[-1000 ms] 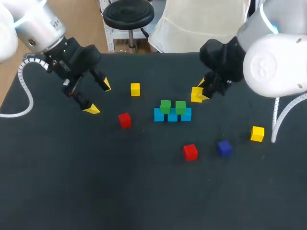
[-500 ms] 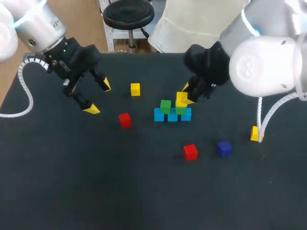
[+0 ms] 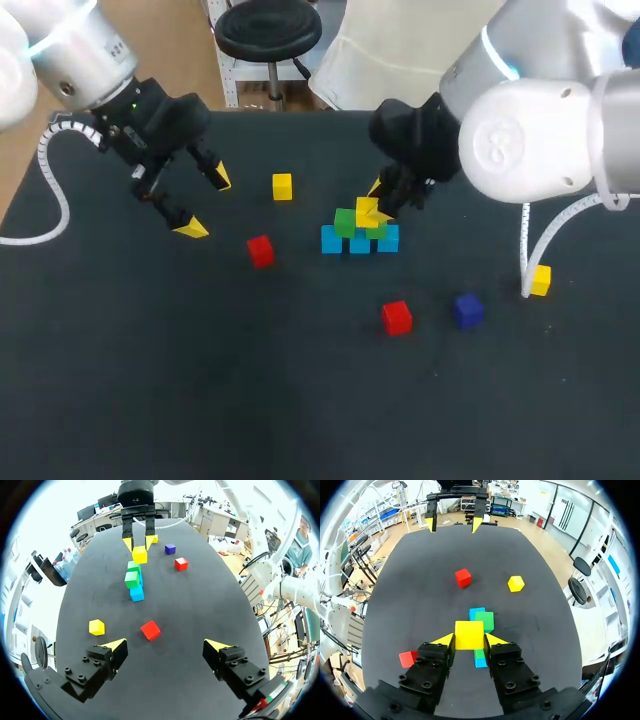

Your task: Place the blue cubes, place green cubes on the blue cubes, place the yellow cubes on the green cubes, then place the red cubes on the yellow cubes, and place purple cube on the red cubes.

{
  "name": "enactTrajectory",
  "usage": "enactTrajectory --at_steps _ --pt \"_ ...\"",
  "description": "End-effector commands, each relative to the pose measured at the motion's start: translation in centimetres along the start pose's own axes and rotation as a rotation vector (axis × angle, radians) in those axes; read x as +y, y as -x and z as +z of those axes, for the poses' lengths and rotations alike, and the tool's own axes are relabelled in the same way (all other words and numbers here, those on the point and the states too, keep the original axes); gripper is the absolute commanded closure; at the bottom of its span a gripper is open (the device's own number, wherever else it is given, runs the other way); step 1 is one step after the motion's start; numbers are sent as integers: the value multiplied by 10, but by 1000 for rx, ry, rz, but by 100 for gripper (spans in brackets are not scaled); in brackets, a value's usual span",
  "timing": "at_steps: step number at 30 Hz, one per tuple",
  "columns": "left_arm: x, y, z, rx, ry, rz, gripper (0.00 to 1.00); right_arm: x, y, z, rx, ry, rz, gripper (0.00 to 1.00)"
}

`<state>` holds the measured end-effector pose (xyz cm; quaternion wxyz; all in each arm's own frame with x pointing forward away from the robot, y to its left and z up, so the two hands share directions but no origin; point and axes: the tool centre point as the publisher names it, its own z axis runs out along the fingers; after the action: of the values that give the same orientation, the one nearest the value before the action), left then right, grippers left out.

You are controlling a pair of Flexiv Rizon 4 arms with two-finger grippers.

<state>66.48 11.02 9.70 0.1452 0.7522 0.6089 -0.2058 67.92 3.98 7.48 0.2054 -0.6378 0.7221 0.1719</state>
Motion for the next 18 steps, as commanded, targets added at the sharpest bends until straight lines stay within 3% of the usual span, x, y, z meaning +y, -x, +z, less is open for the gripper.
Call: enactTrajectory --at_steps 1,18 --pt "0 -1 0 -1 0 3 0 -4 2 5 -2 9 0 100" --pt "0 -1 0 -1 0 3 0 -19 1 16 16 4 5 100"
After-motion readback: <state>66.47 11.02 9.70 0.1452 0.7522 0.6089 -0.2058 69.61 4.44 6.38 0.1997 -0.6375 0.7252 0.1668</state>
